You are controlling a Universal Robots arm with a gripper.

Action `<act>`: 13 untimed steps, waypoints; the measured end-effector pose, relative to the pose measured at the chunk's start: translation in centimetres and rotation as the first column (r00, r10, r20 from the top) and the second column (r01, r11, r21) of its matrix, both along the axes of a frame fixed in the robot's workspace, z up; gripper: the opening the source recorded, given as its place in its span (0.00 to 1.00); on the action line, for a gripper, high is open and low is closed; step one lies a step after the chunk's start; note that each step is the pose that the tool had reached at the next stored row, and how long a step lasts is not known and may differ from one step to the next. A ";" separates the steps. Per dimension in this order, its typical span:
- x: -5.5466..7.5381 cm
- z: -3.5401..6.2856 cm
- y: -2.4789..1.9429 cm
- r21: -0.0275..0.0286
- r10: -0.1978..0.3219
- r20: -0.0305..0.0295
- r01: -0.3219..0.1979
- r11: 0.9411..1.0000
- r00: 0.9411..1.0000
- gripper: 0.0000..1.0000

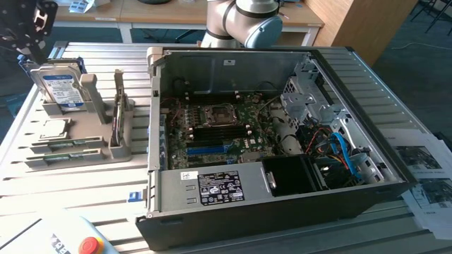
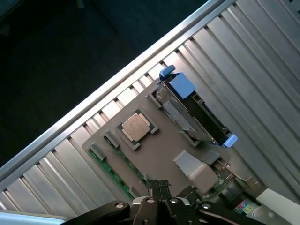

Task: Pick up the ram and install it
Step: 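Pick up the ram and move it above insertion slot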

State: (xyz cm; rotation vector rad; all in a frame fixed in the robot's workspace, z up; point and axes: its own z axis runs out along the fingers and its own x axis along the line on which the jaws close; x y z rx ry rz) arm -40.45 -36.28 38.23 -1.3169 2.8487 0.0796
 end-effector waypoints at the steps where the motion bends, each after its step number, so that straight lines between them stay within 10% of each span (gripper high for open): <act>1: 0.0 -0.03 0.00 0.000 0.018 0.000 -0.018 1.000 1.000 0.10; 13: 0.0 -0.23 0.00 0.000 0.233 0.000 -0.233 0.973 0.973 0.10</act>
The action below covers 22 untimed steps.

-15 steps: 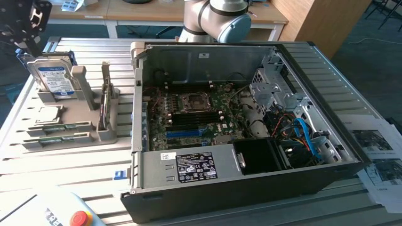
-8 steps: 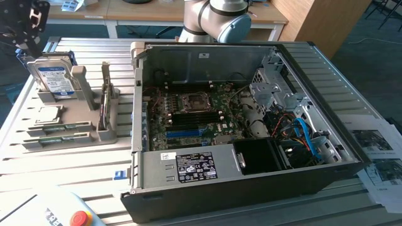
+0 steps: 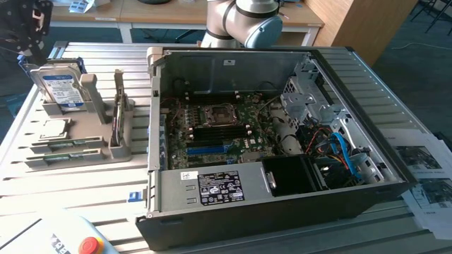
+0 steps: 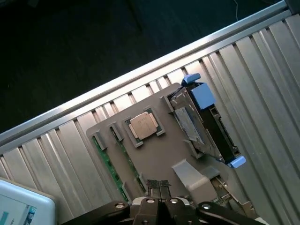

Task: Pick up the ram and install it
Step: 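Pick up the ram and move it above insertion slot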

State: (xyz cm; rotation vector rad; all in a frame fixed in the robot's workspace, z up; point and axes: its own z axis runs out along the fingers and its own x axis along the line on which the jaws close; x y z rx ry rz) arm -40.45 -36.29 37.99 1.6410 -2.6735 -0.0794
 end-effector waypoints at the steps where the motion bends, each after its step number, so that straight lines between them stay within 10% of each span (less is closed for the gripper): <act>1: 0.0 -0.01 0.00 0.000 0.020 0.000 -0.020 1.000 1.000 0.10; 12: 0.0 -0.10 0.00 0.000 0.217 0.000 -0.217 0.976 0.976 0.10; 22: 0.0 -0.19 0.00 0.000 0.391 0.000 -0.391 0.920 0.920 0.10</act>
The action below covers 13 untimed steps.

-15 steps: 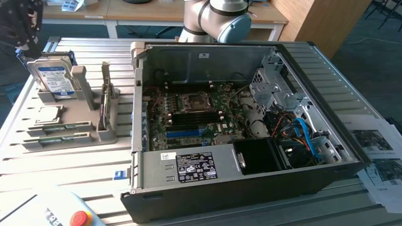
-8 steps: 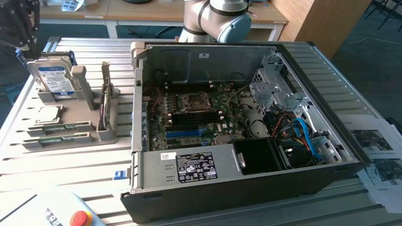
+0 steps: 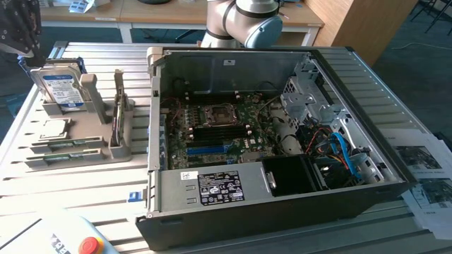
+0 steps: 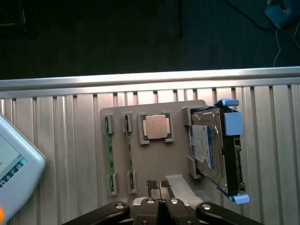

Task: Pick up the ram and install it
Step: 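Pick up the ram and move it above insertion slot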

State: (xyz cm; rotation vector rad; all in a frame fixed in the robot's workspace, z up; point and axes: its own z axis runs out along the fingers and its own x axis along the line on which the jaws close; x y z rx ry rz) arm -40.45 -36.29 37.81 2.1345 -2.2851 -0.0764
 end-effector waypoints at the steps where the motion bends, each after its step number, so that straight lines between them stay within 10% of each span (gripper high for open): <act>1: 0.0 -0.01 0.00 0.000 0.018 0.000 -0.018 1.000 1.000 0.10; 13: 0.0 -0.02 0.00 0.000 0.073 0.000 -0.073 0.997 0.997 0.10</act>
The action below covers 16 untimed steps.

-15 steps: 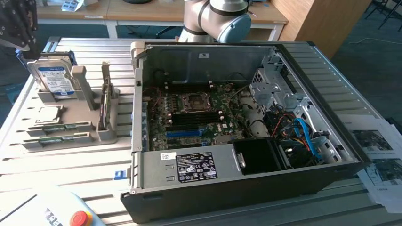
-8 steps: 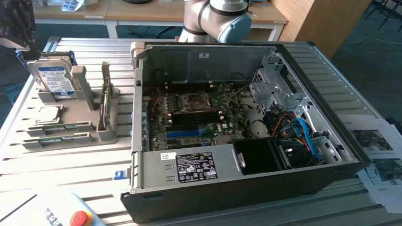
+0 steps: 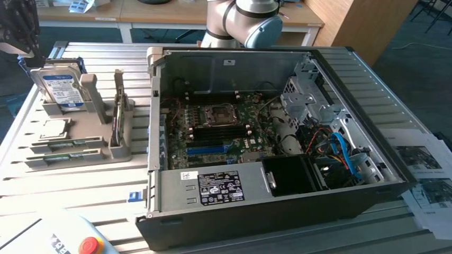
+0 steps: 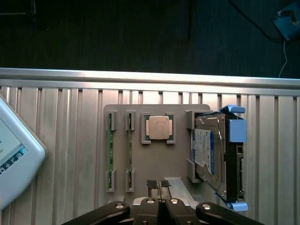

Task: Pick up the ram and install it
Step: 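Pick up the ram and move it above insertion slot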

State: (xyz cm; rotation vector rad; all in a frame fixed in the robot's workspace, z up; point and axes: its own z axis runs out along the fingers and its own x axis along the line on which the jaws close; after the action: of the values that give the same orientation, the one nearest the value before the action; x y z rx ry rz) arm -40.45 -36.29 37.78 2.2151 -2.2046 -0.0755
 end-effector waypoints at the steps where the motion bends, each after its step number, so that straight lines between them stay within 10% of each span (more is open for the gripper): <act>1: 0.0 0.00 0.00 0.000 0.000 0.000 0.000 1.000 1.000 0.10; 16: 0.0 0.00 -1.01 0.000 0.000 0.000 0.000 1.000 1.000 0.10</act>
State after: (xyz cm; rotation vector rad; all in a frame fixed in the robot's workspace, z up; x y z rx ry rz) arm -40.44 -37.30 37.78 2.2150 -2.2047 -0.0754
